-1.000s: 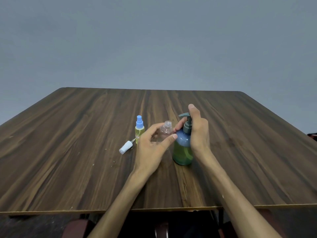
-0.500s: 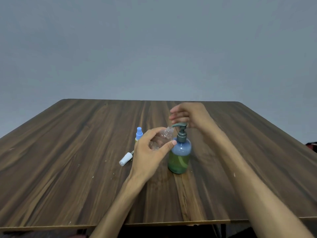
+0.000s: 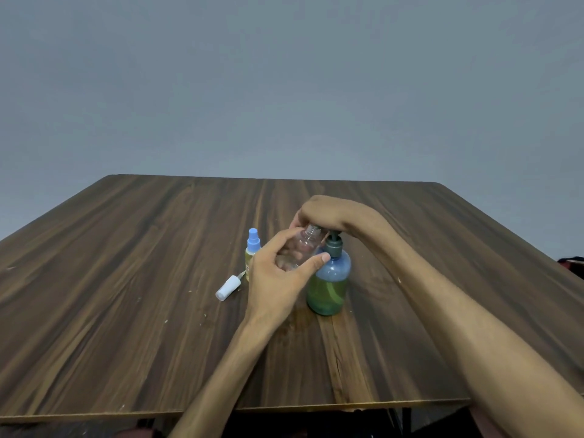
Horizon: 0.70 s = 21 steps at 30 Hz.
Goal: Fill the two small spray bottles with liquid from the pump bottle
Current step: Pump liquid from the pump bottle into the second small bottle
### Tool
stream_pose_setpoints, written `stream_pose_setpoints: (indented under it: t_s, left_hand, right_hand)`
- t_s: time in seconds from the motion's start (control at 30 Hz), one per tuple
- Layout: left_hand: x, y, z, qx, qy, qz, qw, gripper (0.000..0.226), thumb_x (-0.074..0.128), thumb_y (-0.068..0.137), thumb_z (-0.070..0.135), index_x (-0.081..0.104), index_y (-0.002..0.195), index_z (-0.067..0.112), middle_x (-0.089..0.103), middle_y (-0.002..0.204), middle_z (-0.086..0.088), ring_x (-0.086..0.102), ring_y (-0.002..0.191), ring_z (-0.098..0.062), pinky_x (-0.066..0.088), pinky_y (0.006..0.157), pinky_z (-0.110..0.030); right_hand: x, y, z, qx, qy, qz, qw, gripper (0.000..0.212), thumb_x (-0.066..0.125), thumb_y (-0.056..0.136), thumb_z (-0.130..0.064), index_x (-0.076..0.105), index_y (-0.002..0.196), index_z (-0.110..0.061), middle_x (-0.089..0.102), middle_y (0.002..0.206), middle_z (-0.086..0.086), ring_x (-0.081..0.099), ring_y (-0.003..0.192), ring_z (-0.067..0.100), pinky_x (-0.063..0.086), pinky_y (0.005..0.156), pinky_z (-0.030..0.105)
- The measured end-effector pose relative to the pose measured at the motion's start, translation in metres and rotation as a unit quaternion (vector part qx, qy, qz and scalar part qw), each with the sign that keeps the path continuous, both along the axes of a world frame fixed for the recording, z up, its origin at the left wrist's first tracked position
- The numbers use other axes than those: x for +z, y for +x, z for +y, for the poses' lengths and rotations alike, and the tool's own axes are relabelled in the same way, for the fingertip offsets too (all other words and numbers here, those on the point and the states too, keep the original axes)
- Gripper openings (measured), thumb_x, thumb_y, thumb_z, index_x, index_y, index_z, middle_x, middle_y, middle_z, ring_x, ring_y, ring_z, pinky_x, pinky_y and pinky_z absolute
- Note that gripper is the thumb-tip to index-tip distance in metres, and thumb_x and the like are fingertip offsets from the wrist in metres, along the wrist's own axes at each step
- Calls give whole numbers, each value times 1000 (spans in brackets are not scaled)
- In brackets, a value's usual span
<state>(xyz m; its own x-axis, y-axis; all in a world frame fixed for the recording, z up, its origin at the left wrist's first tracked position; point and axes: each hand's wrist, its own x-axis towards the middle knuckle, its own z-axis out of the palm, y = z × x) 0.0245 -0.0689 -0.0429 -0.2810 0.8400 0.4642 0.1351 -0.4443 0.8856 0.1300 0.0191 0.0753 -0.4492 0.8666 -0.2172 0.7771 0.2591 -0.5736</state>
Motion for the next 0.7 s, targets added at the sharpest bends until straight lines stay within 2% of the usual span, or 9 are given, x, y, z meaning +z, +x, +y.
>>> stream_pose_setpoints:
  t_s: [0.13,0.3,0.4,0.47,0.53,0.6,0.7]
  left_hand:
    - [-4,0,2,-12,-6,-16,1000,46,96,76,19,76,118,25,81,101,7,76,95,-15,63,89,-40]
    - [-6,-2,2,-14,-2,-4,1000,44,95,78,25,77,117,24,80,100,4,75,92,-17,63,85,-43]
    - [-6,-2,5,-22,-2,-23,1000,44,96,77,19,77,116,23,81,102,4,77,96,-19,63,88,-38]
    - [-5,-1,3,-21,-3,-34,999,46,96,76,16,77,117,21,82,103,5,78,98,-16,62,88,-32]
    - [-6,0,3,-21,-4,-37,999,48,96,75,17,77,118,21,82,104,6,78,100,-13,62,90,-31]
    - [-6,0,3,-15,2,-38,999,48,96,74,17,77,118,22,82,105,7,77,101,-11,61,90,-29]
    - [-6,0,4,-25,-12,-47,999,52,96,75,17,77,124,18,82,110,6,77,107,-12,61,96,-36]
  right_hand:
    - [-11,0,3,1,22,-44,999,43,41,88,-9,83,99,-10,80,97,9,64,77,25,50,74,36]
    - [-5,0,6,-11,69,-27,997,41,44,87,-14,84,83,-21,79,94,1,72,85,24,54,72,34]
    - [-11,-2,9,9,50,-64,997,43,42,85,-16,83,96,-9,79,100,11,70,84,31,55,79,41]
    - [-12,-2,8,5,56,-69,996,50,40,79,-23,80,101,-4,78,104,16,63,78,27,52,77,42]
    - [-10,-1,9,5,70,-52,996,45,41,78,-24,82,93,-11,78,98,10,63,77,22,54,76,43]
    - [-8,-1,10,8,72,-45,996,38,44,89,-16,81,89,-16,75,91,2,65,78,20,53,72,36]
    - [-14,-3,12,9,65,-73,995,44,42,87,-24,78,101,-2,74,106,15,62,78,25,50,77,40]
